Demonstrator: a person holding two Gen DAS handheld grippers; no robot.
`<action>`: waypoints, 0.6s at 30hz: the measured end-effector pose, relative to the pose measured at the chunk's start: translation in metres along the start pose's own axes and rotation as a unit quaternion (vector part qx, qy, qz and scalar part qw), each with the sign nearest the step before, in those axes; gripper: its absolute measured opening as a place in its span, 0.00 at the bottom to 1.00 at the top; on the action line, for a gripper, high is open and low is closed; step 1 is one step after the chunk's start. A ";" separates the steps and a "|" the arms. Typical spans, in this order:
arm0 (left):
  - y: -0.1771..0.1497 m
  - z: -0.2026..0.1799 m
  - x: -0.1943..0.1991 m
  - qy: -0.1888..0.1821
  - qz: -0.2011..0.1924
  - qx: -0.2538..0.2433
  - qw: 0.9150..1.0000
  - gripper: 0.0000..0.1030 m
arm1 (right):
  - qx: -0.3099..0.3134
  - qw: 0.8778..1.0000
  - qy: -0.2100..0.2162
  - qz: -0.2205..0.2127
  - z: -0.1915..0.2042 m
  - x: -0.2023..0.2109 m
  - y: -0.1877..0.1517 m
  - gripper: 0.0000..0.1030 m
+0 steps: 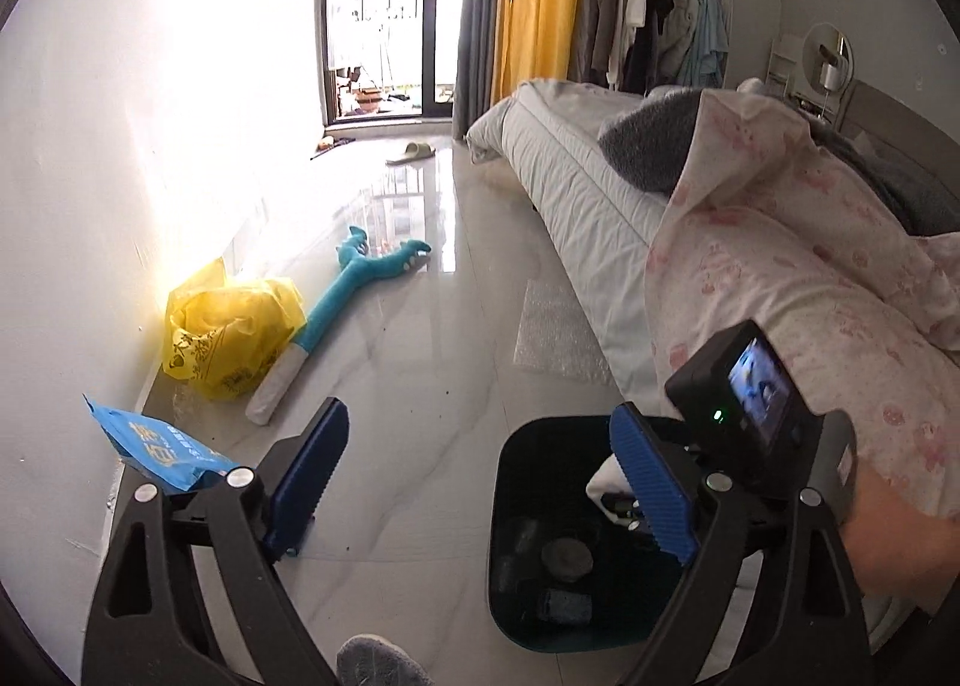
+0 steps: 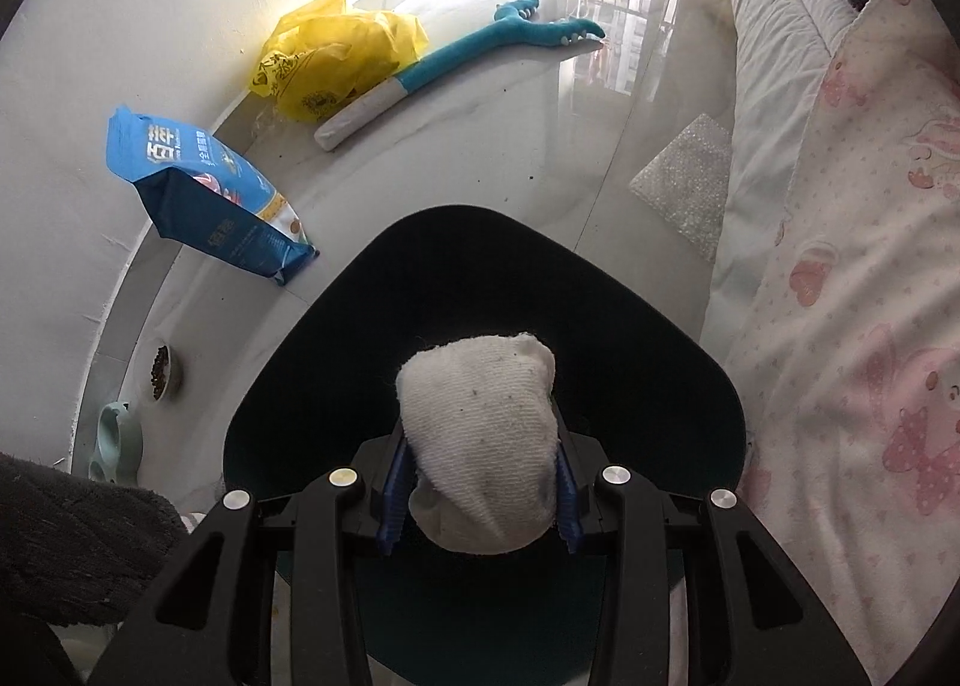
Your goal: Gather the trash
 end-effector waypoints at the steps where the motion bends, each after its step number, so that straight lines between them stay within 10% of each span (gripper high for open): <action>1: 0.004 -0.002 0.005 0.001 -0.014 0.000 1.000 0.89 | 0.000 1.000 -0.001 0.004 0.000 -0.002 -0.001 0.39; 18: 0.038 -0.067 0.065 -0.024 -0.138 -0.078 0.987 0.94 | -0.014 1.000 -0.009 -0.004 0.003 0.019 -0.024 0.61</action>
Point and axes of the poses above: each gripper's, at about its wrist camera, not at the fingertips, and x roughly against the way its jaws point, z to its left, y to its top, the point moved 2 cm from there along -x, roughly the way its jaws point, and after that the axes turned 11 degrees about -y, right-handed, at the moved point
